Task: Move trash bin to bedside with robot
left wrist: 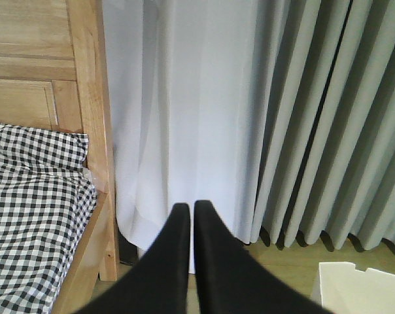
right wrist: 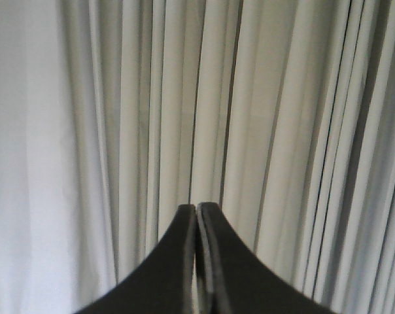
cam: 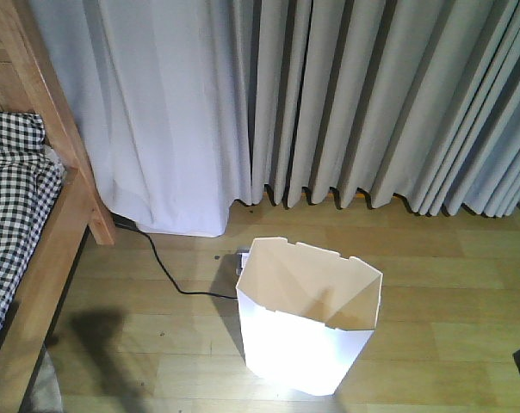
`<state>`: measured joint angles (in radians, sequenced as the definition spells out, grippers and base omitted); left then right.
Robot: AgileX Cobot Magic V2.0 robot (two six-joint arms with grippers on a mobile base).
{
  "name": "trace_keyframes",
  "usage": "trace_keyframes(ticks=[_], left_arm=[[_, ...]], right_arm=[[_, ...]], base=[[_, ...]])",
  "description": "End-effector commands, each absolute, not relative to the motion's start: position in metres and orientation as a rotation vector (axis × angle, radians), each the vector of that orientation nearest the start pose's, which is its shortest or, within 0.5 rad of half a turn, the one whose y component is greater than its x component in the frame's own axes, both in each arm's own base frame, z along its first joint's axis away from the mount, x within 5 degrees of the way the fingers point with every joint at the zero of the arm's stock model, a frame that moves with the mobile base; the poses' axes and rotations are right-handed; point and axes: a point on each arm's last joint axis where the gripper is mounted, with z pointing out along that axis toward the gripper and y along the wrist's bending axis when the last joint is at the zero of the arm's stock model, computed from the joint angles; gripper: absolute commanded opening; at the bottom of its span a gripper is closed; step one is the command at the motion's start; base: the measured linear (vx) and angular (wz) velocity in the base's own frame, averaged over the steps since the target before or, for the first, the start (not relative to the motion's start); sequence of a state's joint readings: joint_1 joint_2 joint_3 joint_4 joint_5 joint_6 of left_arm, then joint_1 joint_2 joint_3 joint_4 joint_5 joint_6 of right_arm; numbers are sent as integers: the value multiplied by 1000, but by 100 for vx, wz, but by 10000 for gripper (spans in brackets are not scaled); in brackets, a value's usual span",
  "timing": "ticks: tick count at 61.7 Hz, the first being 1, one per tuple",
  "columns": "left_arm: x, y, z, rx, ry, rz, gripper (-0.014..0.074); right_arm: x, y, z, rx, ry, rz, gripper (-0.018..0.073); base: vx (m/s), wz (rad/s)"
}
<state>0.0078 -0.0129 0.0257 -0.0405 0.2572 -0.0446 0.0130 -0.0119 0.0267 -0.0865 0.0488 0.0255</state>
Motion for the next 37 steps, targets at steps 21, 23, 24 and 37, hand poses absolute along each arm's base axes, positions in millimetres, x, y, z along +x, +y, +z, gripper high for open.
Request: trace_keyframes(ticks=[21,23,24,37], left_arm=[[55,0,185,-79,1685,-71,-6],[55,0,185,-79,1685,-71,-6],[55,0,185,-79,1685,-71,-6],[55,0,185,-79,1685,-71,-6]], right_arm=[[56,1,205,-34,1478,-15,-9],[56,1,205,-34,1478,-15,-9],[56,1,205,-34,1478,-14,-9],[56,1,205,-30,1478,-9,-9]], base=[[0,0],[0,0],[0,0],[0,0]])
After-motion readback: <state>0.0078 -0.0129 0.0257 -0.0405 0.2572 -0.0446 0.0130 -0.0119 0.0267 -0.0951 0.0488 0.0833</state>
